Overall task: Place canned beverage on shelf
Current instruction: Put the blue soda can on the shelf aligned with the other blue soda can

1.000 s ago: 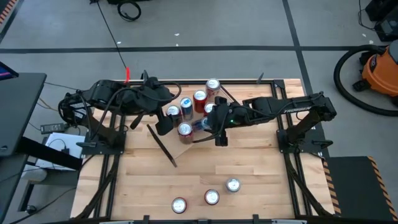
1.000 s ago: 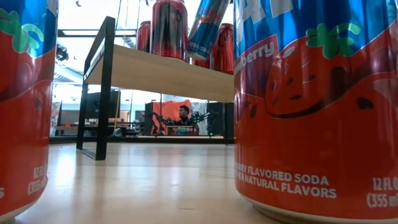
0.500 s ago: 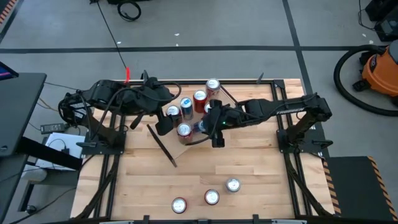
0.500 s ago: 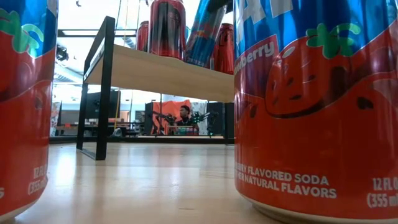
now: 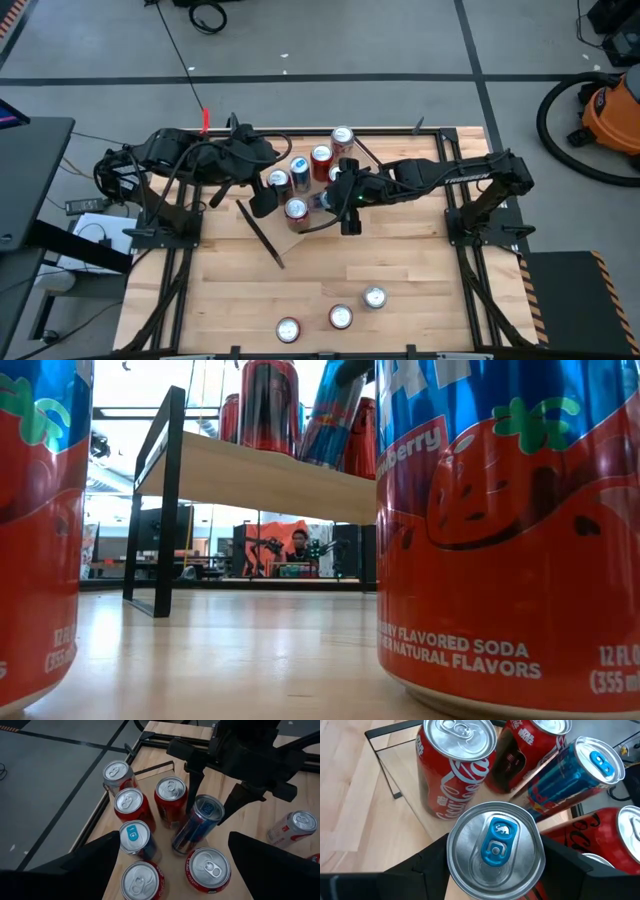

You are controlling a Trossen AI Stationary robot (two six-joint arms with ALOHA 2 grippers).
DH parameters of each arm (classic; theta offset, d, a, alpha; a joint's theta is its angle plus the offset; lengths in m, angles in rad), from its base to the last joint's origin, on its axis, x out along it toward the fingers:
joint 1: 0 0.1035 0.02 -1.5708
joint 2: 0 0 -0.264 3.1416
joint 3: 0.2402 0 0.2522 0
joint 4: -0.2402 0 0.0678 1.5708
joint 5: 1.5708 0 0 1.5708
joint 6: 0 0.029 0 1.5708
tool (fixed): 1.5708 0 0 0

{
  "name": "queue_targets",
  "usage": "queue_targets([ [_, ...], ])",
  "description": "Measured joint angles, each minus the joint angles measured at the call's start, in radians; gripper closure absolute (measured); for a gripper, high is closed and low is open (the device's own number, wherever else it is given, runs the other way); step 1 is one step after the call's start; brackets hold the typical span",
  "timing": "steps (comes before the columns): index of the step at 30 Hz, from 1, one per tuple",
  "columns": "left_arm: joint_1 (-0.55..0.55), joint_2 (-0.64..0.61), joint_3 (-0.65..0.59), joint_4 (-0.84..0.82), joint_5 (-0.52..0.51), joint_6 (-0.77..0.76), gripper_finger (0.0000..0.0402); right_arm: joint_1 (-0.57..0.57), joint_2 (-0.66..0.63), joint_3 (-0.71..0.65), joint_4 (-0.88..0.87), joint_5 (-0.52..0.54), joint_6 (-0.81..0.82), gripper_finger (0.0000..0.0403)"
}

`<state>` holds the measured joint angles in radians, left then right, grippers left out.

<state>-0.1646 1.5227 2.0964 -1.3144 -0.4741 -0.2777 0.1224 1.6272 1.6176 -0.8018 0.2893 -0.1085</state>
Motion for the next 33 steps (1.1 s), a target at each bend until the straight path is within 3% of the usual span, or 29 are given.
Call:
queue_targets([
  [19,0.000,0.000,0.000,0.000,0.000,0.001,0.0017,0.000,0.000,0.000,-0.014,-0.004,-0.026,0.0105],
  [22,0.000,0.000,0.000,0.000,0.000,0.004,0.0017,-0.008,0.003,0.000,-0.057,-0.029,-0.026,0.0134],
  [29,-0.001,0.000,0.000,-0.001,0.016,-0.025,0.0017,-0.007,-0.004,0.046,-0.129,-0.138,0.078,0.0287],
  [33,-0.001,0.000,0.000,-0.001,0.049,-0.029,0.0017,0.017,-0.017,0.088,-0.142,-0.140,0.129,0.0296],
])
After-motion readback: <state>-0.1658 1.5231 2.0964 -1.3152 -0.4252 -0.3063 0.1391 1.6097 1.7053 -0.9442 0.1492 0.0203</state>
